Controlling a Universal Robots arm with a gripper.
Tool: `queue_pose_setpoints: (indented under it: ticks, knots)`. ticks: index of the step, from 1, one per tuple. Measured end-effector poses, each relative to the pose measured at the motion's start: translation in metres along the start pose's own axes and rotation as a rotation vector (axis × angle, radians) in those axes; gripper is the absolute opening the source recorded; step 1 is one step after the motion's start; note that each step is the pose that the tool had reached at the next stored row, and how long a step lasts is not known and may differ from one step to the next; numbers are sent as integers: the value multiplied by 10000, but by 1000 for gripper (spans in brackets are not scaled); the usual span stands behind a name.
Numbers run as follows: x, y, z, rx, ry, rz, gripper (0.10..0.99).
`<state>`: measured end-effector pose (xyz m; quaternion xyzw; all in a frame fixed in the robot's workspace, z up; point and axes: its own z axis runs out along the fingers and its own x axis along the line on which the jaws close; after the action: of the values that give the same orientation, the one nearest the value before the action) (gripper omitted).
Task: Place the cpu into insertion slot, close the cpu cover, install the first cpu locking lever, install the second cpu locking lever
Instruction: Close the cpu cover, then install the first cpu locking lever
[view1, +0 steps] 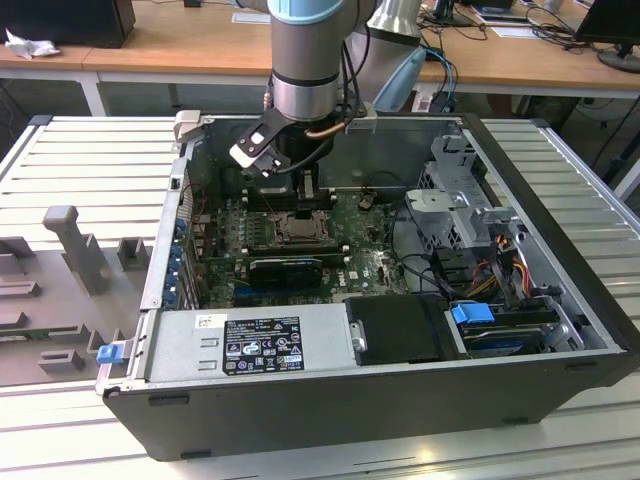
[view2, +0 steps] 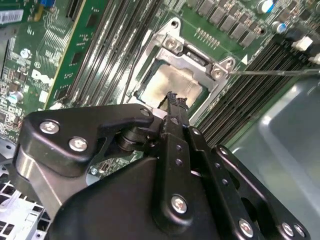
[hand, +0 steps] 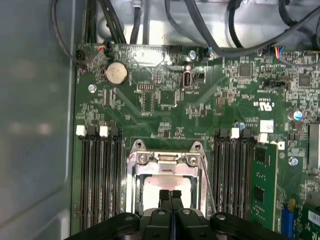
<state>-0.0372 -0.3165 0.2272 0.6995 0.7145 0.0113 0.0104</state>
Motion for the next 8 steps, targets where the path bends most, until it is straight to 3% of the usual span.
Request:
queue_pose_setpoints:
  ticks: [3,8]
  knots:
    - [1,-47,-1,0,0,1,106]
    - [1,-66,-13,0,-1,1,106]
